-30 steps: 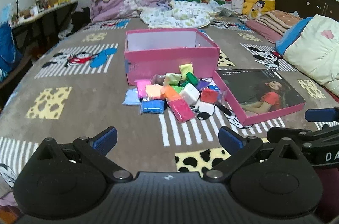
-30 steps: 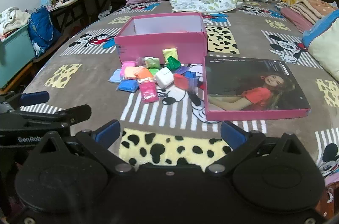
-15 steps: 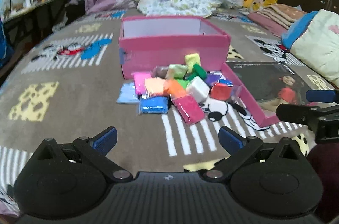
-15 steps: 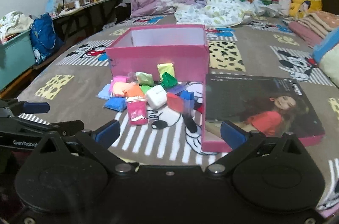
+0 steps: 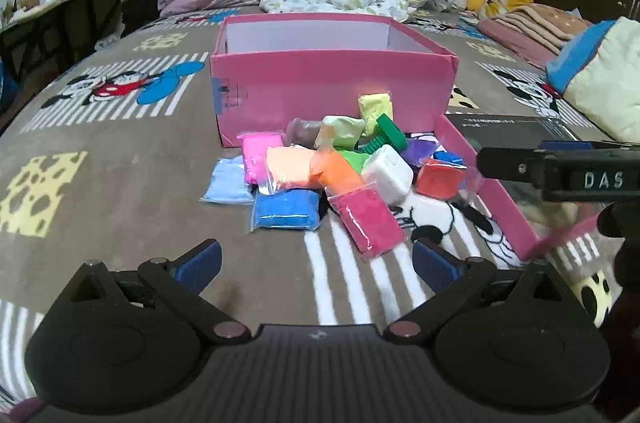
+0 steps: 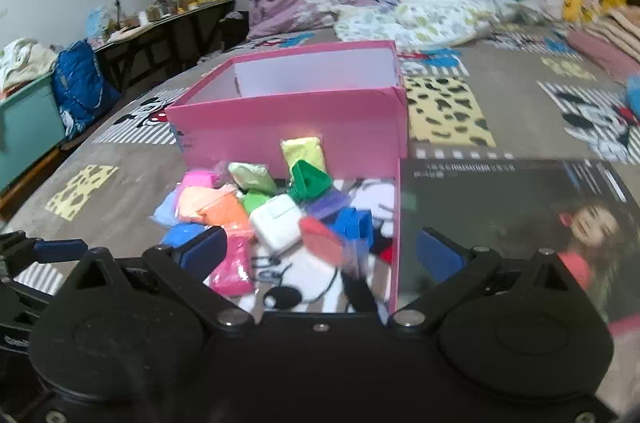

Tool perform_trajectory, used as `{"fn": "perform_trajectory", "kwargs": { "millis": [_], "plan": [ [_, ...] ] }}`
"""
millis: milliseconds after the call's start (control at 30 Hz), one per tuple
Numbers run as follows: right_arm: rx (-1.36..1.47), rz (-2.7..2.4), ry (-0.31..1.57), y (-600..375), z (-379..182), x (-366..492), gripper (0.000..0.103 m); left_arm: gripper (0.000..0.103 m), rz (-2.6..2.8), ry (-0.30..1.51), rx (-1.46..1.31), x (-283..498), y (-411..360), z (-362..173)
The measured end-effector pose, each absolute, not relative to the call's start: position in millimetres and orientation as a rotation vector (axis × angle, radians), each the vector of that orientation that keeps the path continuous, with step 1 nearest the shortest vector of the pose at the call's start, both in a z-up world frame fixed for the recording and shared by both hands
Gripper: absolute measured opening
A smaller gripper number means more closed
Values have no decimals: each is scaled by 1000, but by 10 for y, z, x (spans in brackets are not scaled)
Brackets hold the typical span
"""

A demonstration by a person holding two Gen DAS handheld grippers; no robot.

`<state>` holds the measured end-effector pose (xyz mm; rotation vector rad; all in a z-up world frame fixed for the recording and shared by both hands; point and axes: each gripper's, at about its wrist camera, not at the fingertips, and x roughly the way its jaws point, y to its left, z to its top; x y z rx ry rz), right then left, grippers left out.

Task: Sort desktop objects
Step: 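Reach the left gripper to the pink clay packet while the right gripper grasps the red packet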

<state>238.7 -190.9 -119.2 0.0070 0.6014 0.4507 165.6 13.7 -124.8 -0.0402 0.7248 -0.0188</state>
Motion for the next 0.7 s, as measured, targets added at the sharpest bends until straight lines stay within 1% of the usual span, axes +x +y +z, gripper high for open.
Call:
{"fn": "perform_trajectory", "kwargs": {
  "millis": [67,133,167,200,233,267,300,333,400,467,500,633,700],
  "plan": [
    [-23,479,582,-1892,-1247,2462,101,102,-18,721,-27,1707,103,-1292],
    [-60,505,564,-1863,-1290,2530,97,101,-27,719,-30,1763,74,-1343],
    [-87,518,554,-1843,-1304,2550,89,101,-30,720,-35,1792,61,-1366],
    [-122,533,549,-1818,-1325,2572,73,98,-32,722,-37,1821,43,-1391],
    [-148,544,550,-1797,-1348,2592,64,94,-34,724,-39,1851,24,-1415],
    [-162,555,557,-1784,-1385,2613,55,87,-37,728,-39,1882,3,-1439],
    [-167,558,561,-1788,-1425,2630,55,82,-41,733,-39,1914,-17,-1465],
    [-176,561,563,-1786,-1462,2636,54,79,-45,738,-39,1944,-38,-1492],
    [-201,564,563,-1773,-1522,2639,54,69,-52,745,-42,1988,-77,-1542],
    [-231,564,559,-1754,-1558,2638,54,65,-57,743,-43,2019,-111,-1584],
    [-240,569,561,-1755,-1575,2638,54,63,-58,743,-37,2034,-133,-1603],
    [-252,579,583,-1784,-1638,2670,50,62,-57,748,-26,2107,-202,-1677],
    [-249,584,591,-1798,-1662,2688,46,62,-56,750,-19,2147,-234,-1713]
  ]
}}
